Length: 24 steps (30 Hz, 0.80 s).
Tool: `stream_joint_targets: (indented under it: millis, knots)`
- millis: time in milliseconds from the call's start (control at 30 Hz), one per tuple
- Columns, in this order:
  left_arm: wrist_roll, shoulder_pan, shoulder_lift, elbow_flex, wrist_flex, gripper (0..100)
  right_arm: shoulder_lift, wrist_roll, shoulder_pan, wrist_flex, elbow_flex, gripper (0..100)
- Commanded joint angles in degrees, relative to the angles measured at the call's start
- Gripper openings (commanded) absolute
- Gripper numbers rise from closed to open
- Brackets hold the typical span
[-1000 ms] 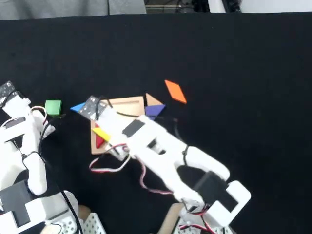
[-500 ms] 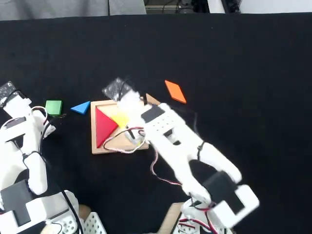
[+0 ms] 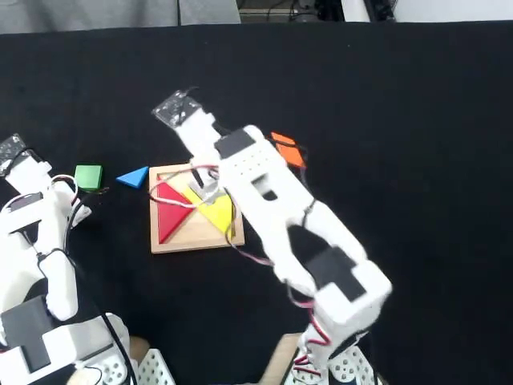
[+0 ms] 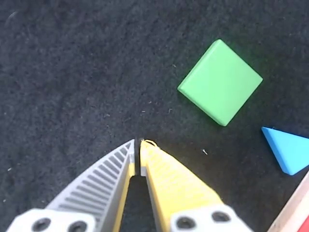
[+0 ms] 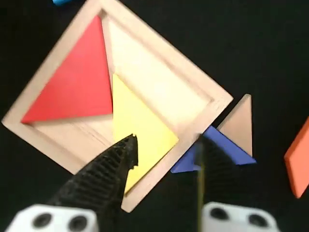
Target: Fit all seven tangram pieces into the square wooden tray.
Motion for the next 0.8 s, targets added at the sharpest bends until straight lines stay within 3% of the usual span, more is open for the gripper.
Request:
stream_joint_targets:
  millis: [0, 200, 367, 767]
  knots:
    - [0.44, -0.22, -1.67, -0.66, -0.88, 3, 6.46, 9.32, -2.9, 6.42, -11.3, 20.3]
    - [0.44, -0.22, -1.67, -0.75, -0.97, 3, 10.42, 10.37, -5.8, 7.56, -16.4, 20.1]
    - [0.44, -0.22, -1.67, -0.84, -0.97, 3, 13.93, 17.23, -6.95, 8.88, -15.43, 20.1]
    - [0.44, -0.22, -1.67, -0.92, -0.97, 3, 25.71, 19.34, -5.71, 11.08, -26.68, 19.8]
